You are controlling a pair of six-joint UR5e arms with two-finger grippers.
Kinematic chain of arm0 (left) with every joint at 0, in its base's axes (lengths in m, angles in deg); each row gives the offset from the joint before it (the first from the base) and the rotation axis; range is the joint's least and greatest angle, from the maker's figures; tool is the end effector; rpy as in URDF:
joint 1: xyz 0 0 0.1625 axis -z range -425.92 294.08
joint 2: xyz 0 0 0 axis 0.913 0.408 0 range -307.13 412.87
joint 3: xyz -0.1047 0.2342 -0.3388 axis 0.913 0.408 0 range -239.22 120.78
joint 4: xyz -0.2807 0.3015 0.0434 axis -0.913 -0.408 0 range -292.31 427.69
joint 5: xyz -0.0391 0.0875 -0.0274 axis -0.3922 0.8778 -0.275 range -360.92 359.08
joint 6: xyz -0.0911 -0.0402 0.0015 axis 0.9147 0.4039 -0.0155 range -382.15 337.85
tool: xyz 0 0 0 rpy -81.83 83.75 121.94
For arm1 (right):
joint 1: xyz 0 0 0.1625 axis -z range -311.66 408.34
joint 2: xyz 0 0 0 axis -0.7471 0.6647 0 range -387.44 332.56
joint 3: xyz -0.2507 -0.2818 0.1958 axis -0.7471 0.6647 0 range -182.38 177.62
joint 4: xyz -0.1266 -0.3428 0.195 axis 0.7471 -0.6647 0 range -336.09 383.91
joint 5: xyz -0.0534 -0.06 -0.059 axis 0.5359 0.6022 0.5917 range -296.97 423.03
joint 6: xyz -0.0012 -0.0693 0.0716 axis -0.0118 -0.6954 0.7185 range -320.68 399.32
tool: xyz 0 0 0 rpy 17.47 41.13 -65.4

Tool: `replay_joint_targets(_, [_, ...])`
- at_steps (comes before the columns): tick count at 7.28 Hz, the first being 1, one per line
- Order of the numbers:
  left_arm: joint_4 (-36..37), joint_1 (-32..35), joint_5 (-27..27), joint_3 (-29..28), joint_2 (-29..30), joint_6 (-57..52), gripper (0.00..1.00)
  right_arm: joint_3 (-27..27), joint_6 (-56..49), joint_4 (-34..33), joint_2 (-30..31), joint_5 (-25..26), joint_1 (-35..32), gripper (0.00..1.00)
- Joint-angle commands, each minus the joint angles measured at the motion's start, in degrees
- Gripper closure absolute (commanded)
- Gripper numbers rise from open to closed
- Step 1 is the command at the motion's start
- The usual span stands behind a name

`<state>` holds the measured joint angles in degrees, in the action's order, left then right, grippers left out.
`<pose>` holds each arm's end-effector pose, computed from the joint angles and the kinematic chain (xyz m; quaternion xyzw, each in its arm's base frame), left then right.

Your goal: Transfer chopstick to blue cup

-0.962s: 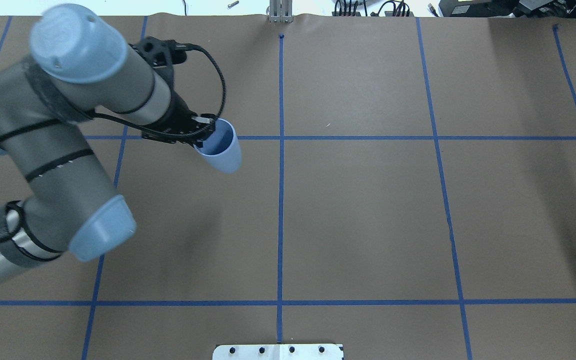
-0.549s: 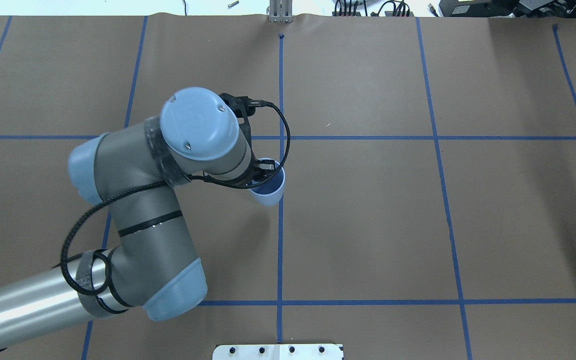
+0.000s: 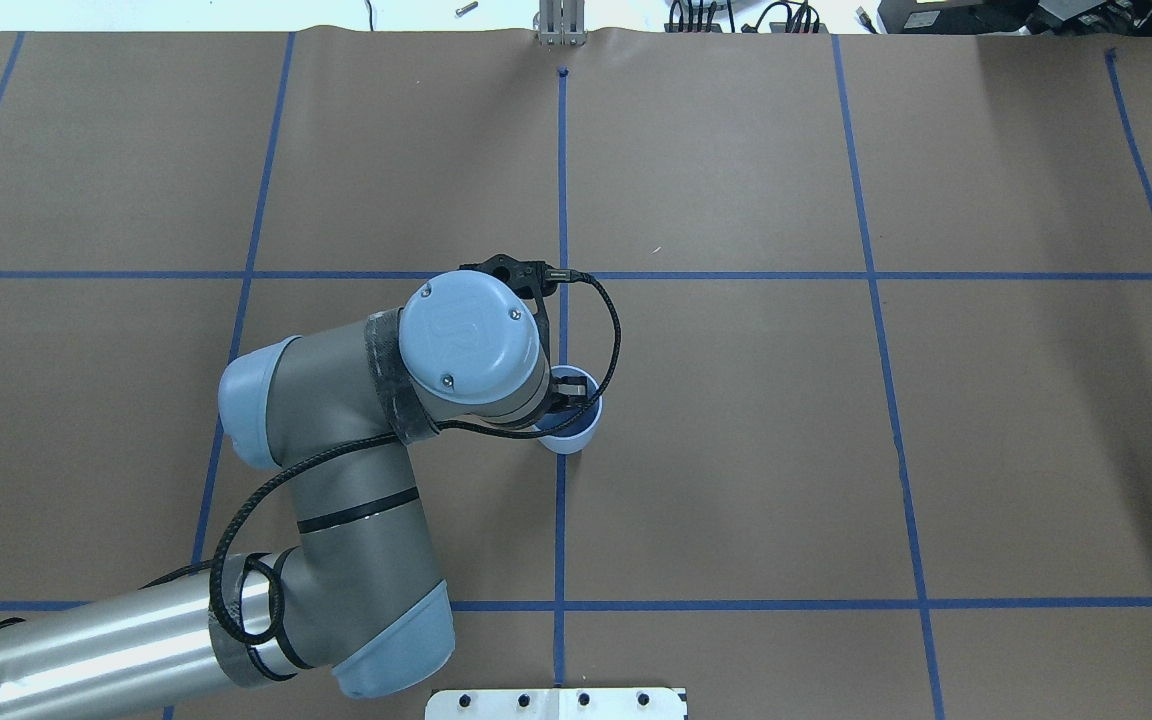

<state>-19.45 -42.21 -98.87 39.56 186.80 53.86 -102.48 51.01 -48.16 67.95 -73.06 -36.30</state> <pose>0.5673 -0.3797 0.1439 0.0764 0.4181 -0.0476 0.9039 0.0173 -0.4732 0.5787 0.1217 -0.4064 -0.0270 0.9052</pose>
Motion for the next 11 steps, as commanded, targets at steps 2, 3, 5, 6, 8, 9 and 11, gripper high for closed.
replay_joint_targets(2, [-1.99, -0.33, 0.48, -1.22, -0.16, -0.07, 1.00, 0.00, 0.00, -0.09, -0.28, 0.04, 0.00, 0.00])
replay_joint_targets(3, [-1.99, -0.33, 1.17, -1.14, -0.24, -0.67, 0.69, 0.00, 0.00, -0.09, -0.28, 0.04, 0.00, 0.00])
replay_joint_targets(5, [-1.29, -0.25, 4.08, 2.44, -0.07, -3.73, 0.01, -0.09, 1.31, 0.00, -0.55, -0.05, 0.00, 0.00])
replay_joint_targets(6, [-0.50, 0.54, 3.47, 5.86, -0.33, -5.93, 0.01, -0.26, 1.58, 0.00, -0.63, -0.05, 0.00, 0.00])
replay_joint_targets(8, [6.58, 8.76, -5.80, 11.14, -0.77, -15.27, 0.01, -0.61, 1.84, -0.09, -0.37, 0.64, -0.17, 0.00])
replay_joint_targets(9, [12.11, 15.16, -10.03, 13.08, -2.43, -25.80, 0.01, -0.09, 1.67, -0.09, 0.32, 1.17, -0.35, 0.00])
replay_joint_targets(11, [14.10, 32.45, -21.09, 12.32, -10.31, -53.18, 0.01, -0.79, 0.53, -0.26, 3.30, 1.09, -3.41, 0.00])
